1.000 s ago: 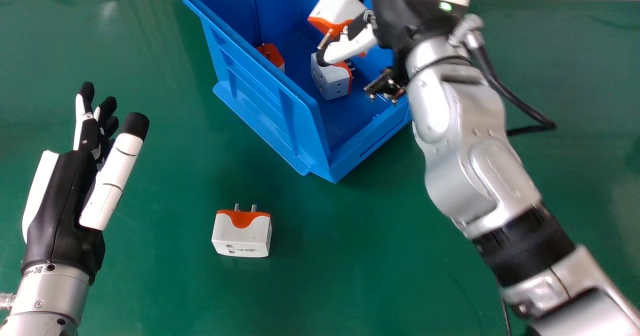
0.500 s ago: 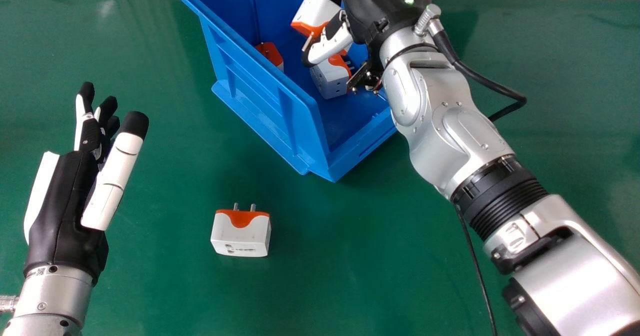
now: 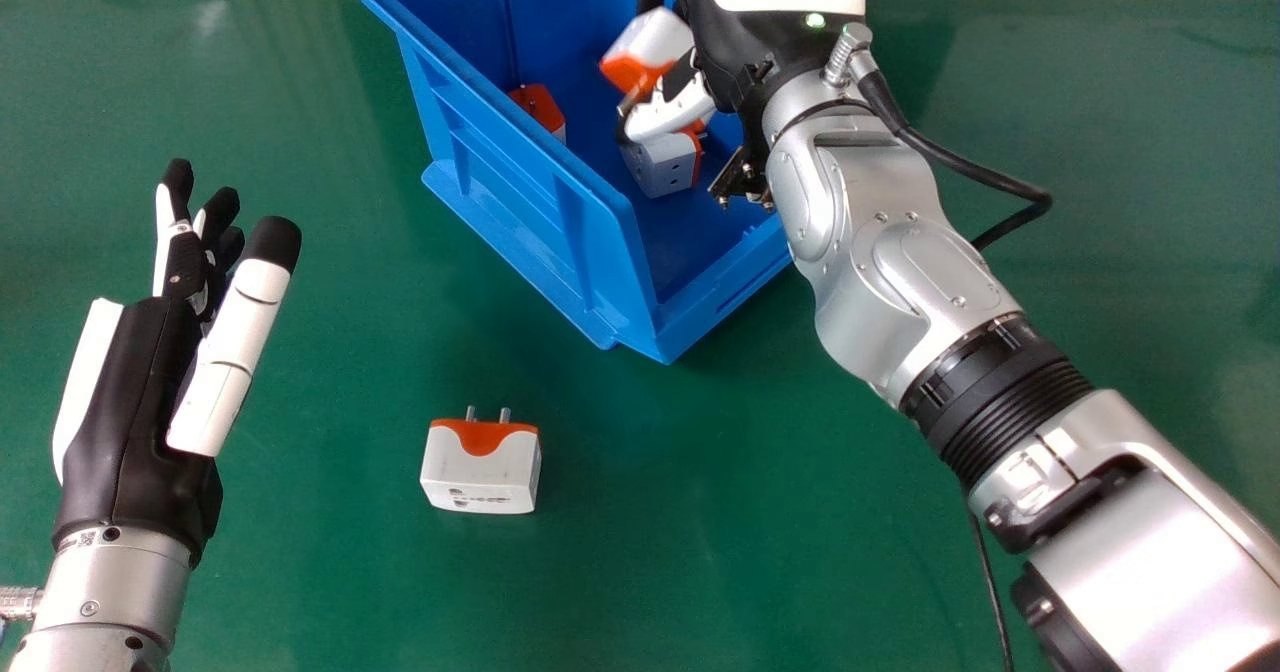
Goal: Pick all objects and put in blue box
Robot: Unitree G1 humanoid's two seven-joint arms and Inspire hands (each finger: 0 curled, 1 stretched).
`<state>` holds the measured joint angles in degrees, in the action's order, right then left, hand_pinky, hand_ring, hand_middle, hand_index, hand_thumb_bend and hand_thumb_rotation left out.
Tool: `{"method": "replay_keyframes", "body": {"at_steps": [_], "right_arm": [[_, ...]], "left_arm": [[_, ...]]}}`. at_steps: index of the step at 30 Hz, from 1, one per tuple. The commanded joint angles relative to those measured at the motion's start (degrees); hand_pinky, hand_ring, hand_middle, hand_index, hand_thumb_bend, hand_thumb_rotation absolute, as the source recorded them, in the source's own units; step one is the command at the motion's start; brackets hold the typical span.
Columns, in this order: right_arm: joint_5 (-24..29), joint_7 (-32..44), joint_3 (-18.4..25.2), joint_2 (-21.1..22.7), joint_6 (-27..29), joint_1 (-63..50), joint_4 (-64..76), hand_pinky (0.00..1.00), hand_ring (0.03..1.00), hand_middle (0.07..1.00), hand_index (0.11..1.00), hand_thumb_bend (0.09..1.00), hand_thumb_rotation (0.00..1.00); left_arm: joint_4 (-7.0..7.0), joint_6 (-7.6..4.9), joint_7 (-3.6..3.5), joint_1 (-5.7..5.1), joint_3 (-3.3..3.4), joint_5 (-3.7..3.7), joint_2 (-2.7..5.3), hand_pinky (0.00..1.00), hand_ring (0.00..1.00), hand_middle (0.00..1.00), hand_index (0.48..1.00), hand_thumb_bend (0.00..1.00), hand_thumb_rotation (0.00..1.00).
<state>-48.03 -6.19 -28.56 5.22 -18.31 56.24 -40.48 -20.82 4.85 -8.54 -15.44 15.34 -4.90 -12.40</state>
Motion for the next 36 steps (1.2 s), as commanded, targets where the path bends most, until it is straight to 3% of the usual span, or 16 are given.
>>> {"method": "replay_keyframes", "body": {"at_steps": [1, 9, 19, 30, 36], "right_arm": [[-1.4, 0.4, -0.6, 0.9, -1.0, 2.2, 2.1, 0.92, 0.995, 0.997, 0.99, 0.668, 0.99], [-1.3, 1.5, -1.9, 1.6, -2.9, 1.2, 5.0, 0.98, 1.0, 1.0, 1.0, 0.679, 1.0], [-0.3, 2.1, -0.2, 2.8, -5.0, -5.4, 15.4, 1.0, 1.0, 1.0, 1.0, 0.578, 1.0], [-5.7, 1.2, 1.4, 6.5, -8.8, -31.3, 47.6, 0.96, 1.0, 1.0, 1.0, 0.503, 1.0], [-7.9, 1.3, 2.8, 8.3, -7.0, -47.1, 63.2, 0.96, 1.0, 1.0, 0.997, 0.493, 1.0]], "left_arm": [[-1.54, -0.13, 0.35, -0.07, 0.07, 0.17, -0.2, 1.0, 1.0, 1.0, 1.0, 0.75, 0.86], [-1.18, -0.36, 0.2, -0.06, 0.13, 0.15, -0.25, 1.0, 1.0, 1.0, 1.0, 0.74, 0.86], [-0.51, -0.72, 0.03, 0.27, 0.45, 0.38, -0.79, 1.0, 1.0, 1.0, 1.0, 0.73, 0.86], [0.04, -1.32, -0.52, -0.03, 0.94, 0.39, -1.33, 1.0, 1.0, 1.0, 1.0, 0.74, 0.86], [0.68, -2.14, -0.37, 0.1, 0.76, 0.58, -1.0, 1.0, 1.0, 1.0, 1.0, 0.75, 0.86]]}}
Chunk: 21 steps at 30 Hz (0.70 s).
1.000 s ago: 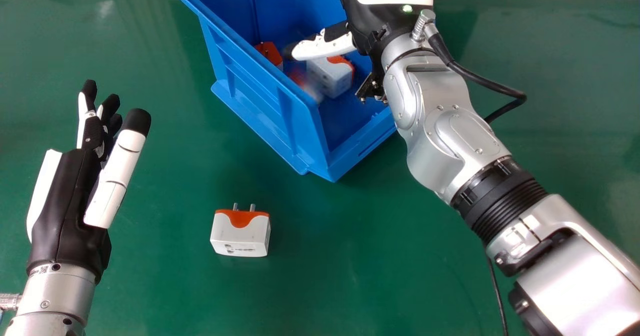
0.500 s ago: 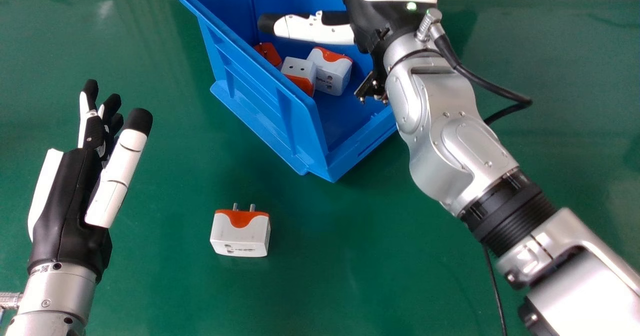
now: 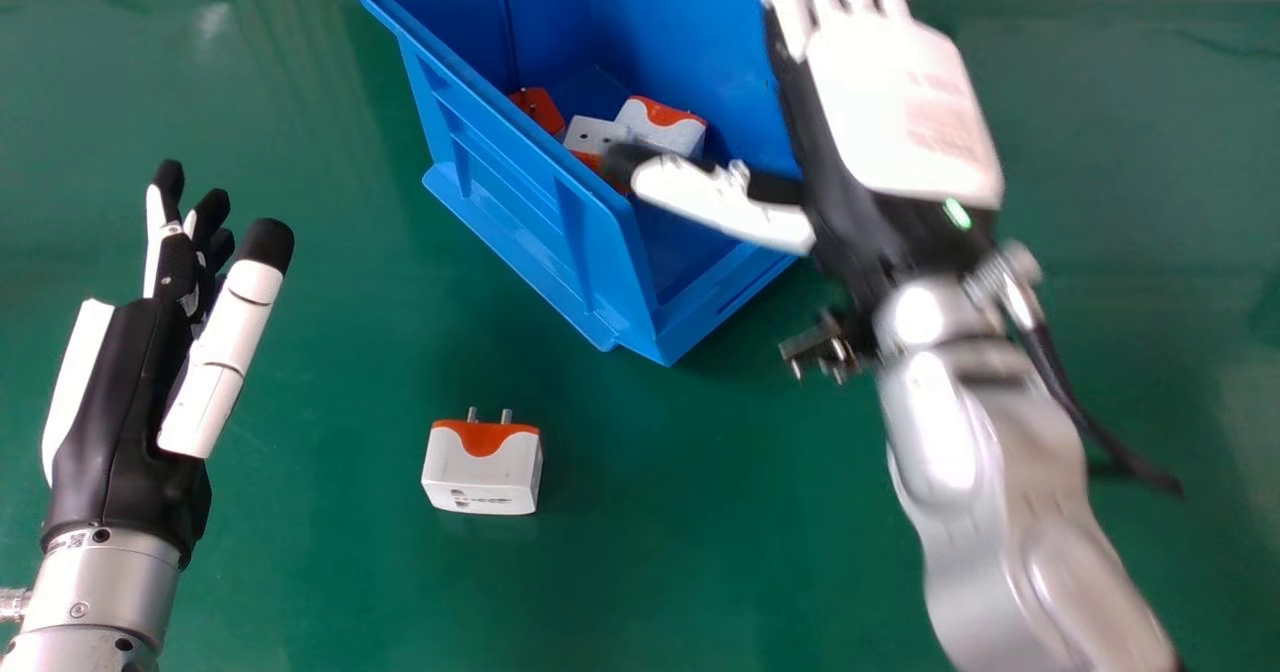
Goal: Pick all objects and put in blue box
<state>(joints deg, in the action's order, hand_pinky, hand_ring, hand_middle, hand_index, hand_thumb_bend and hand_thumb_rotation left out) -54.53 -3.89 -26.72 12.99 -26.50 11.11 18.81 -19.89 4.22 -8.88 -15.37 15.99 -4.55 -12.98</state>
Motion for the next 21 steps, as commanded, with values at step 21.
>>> {"method": "replay_keyframes", "body": {"at_steps": [21], "right_arm": [[-0.8, -9.8, 5.7, 7.4, 23.7, -35.1, 13.1, 0.96, 0.998, 1.0, 0.98, 0.479, 1.0]], "left_arm": [[4.58, -7.16, 0.02, 0.12, -0.92, -0.6, 0.93, 1.0, 1.0, 1.0, 1.0, 0.75, 0.85]]}}
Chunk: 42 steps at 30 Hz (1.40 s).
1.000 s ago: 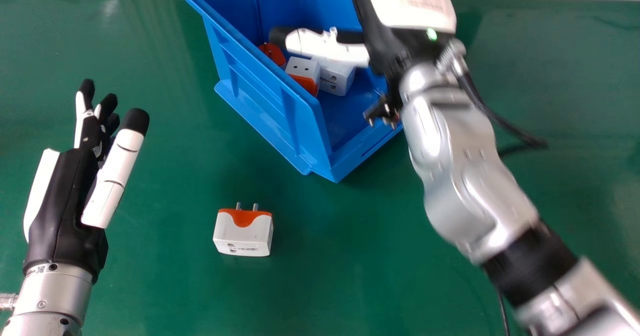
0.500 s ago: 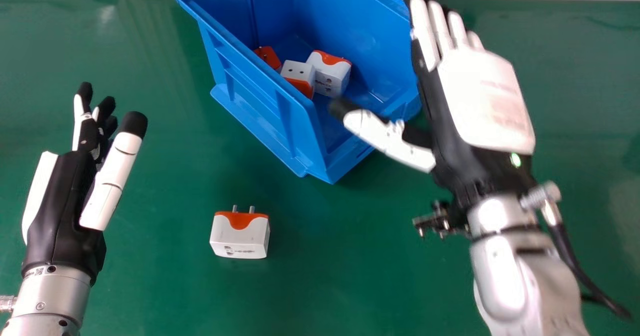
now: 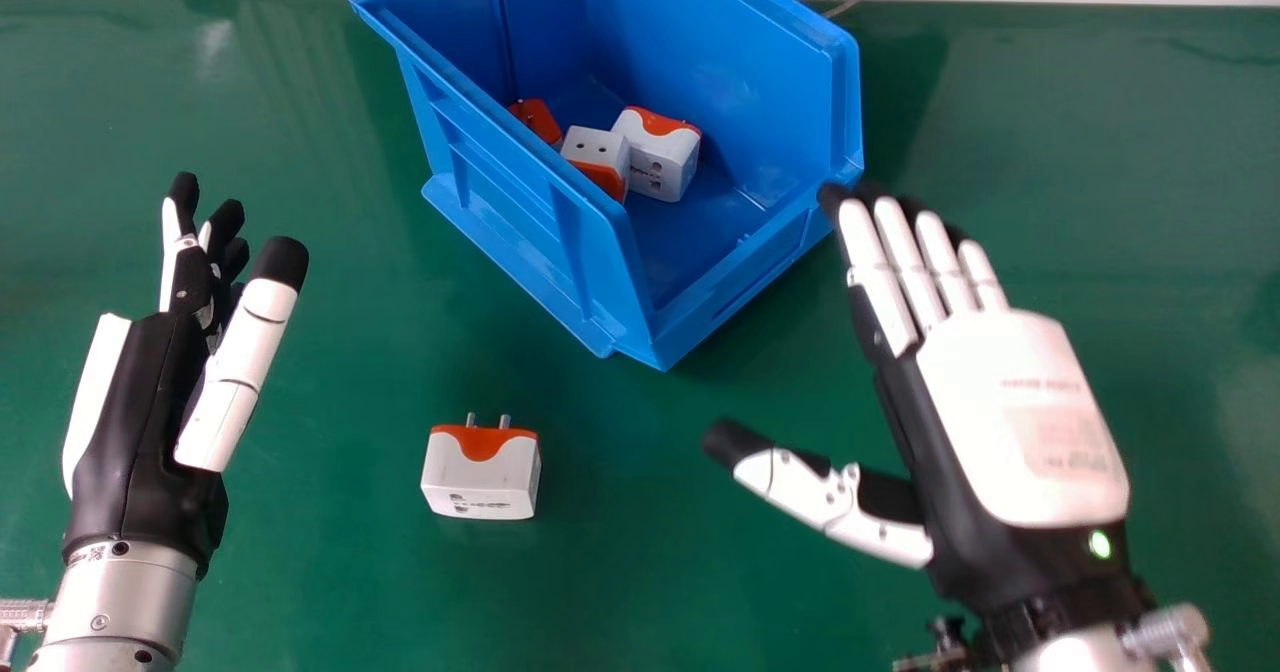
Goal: Pick all objects and put in blue box
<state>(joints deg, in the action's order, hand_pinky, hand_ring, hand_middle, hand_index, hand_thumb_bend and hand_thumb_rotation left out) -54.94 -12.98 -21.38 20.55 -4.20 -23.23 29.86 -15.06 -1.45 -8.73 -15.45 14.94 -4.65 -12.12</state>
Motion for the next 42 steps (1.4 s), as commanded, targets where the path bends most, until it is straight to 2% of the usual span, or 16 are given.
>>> {"method": "replay_keyframes", "body": {"at_steps": [1, 4, 9, 12, 16, 18, 20, 21, 24, 29, 38, 42], "right_arm": [[-0.4, -0.4, 0.4, -0.1, 2.0, -1.3, 2.1, 0.96, 0.996, 1.0, 0.977, 0.48, 1.0], [-0.6, 0.4, 0.7, 0.3, 3.7, -2.0, 2.0, 0.92, 0.981, 0.994, 0.965, 0.485, 1.0], [1.0, 1.0, 1.9, 3.7, 10.0, -1.7, 1.4, 0.91, 0.967, 0.981, 0.947, 0.497, 1.0], [2.7, 2.4, 2.9, 6.5, 14.7, -0.3, 0.3, 0.89, 0.952, 0.962, 0.923, 0.501, 1.0], [3.8, 5.4, 3.4, 9.0, 19.1, 3.1, -1.6, 0.89, 0.942, 0.95, 0.909, 0.494, 1.0], [4.8, 7.5, 3.1, 9.8, 21.0, 5.5, -2.6, 0.89, 0.942, 0.949, 0.908, 0.494, 1.0], [5.4, 9.3, 2.7, 10.1, 22.8, 7.9, -4.0, 0.89, 0.942, 0.948, 0.906, 0.491, 1.0], [5.4, 10.1, 2.3, 9.9, 23.5, 9.1, -4.7, 0.89, 0.941, 0.947, 0.905, 0.487, 1.0], [5.5, 12.6, 1.0, 8.8, 24.6, 12.5, -6.2, 0.89, 0.939, 0.945, 0.903, 0.485, 1.0], [4.7, 14.6, -2.1, 5.8, 26.2, 19.4, -10.3, 0.89, 0.94, 0.942, 0.896, 0.488, 1.0], [1.7, 12.8, -6.3, 1.3, 29.6, 30.8, -20.2, 0.83, 0.911, 0.919, 0.872, 0.502, 0.99], [0.4, 11.0, -8.5, -1.4, 30.1, 35.4, -26.6, 0.81, 0.906, 0.903, 0.862, 0.498, 0.99]], "left_arm": [[0.07, -1.69, -0.17, 0.28, 0.13, -0.55, 0.05, 1.0, 1.0, 1.0, 1.0, 0.75, 0.85], [0.63, -2.19, -0.18, 0.34, 0.13, -0.63, 0.12, 1.0, 1.0, 1.0, 1.0, 0.74, 0.85], [0.68, -2.28, 0.01, 0.4, -0.17, -0.55, 0.54, 1.0, 1.0, 1.0, 1.0, 0.74, 0.85], [0.41, -2.14, 0.34, 0.19, -0.28, -0.03, 0.6, 1.0, 1.0, 1.0, 1.0, 0.75, 0.84], [-0.83, -0.57, 1.72, -0.3, -0.69, 3.09, -0.23, 1.0, 1.0, 1.0, 1.0, 0.73, 0.85], [-1.88, 0.75, 2.37, -0.67, -0.83, 4.76, -0.56, 1.0, 1.0, 1.0, 1.0, 0.73, 0.86], [-2.83, 1.87, 2.68, -0.96, -0.78, 5.74, -0.58, 1.0, 1.0, 1.0, 1.0, 0.72, 0.88], [-3.14, 2.22, 2.73, -1.07, -0.72, 5.91, -0.55, 1.0, 1.0, 1.0, 1.0, 0.72, 0.88], [-3.91, 2.85, 2.73, -1.36, -0.66, 5.75, -0.3, 1.0, 1.0, 1.0, 1.0, 0.72, 0.89], [-4.72, 3.07, 2.51, -1.73, -0.7, 5.37, -0.21, 1.0, 1.0, 1.0, 1.0, 0.72, 0.89], [-6.1, 4.45, 2.34, -2.09, -0.71, 4.79, -0.23, 1.0, 1.0, 1.0, 1.0, 0.74, 0.89], [-6.69, 5.48, 2.31, -2.1, -0.74, 4.57, -0.36, 1.0, 1.0, 1.0, 1.0, 0.74, 0.89]]}}
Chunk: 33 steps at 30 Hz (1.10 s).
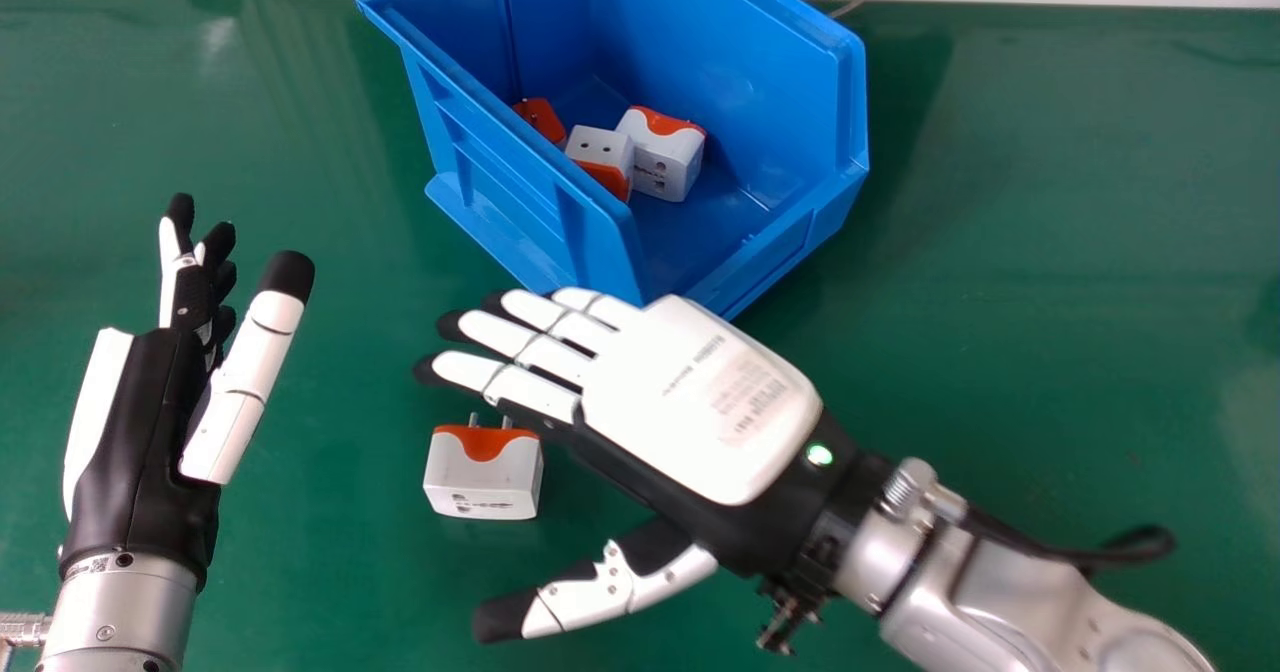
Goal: Pick all objects and put in blue box
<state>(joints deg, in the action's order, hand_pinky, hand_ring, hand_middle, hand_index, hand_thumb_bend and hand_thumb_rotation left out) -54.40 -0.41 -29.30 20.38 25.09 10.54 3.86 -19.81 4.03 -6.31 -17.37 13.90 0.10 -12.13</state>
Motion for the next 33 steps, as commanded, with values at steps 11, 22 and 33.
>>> {"method": "replay_keyframes", "body": {"at_steps": [11, 22, 33], "right_arm": [[-5.6, -5.3, -5.5, -7.6, -5.8, 8.4, -16.5, 0.79, 0.893, 0.893, 0.851, 0.486, 0.96], [-7.6, -5.0, -9.6, -12.4, -15.0, 12.2, -23.9, 0.77, 0.871, 0.881, 0.839, 0.485, 0.93], [-7.3, -4.8, -12.3, -16.1, -20.3, 17.0, -31.1, 0.77, 0.866, 0.873, 0.826, 0.481, 0.89]], "left_arm": [[-4.04, 2.49, -0.59, -0.86, 0.73, -0.75, -0.7, 1.0, 1.0, 1.0, 1.0, 0.71, 0.9], [-5.99, 5.14, -0.93, -0.8, 0.98, -0.87, -0.33, 1.0, 1.0, 1.0, 1.0, 0.71, 0.89], [-6.52, 4.93, -0.59, -0.74, 0.52, -0.47, 0.4, 1.0, 1.0, 1.0, 1.0, 0.71, 0.89]]}}
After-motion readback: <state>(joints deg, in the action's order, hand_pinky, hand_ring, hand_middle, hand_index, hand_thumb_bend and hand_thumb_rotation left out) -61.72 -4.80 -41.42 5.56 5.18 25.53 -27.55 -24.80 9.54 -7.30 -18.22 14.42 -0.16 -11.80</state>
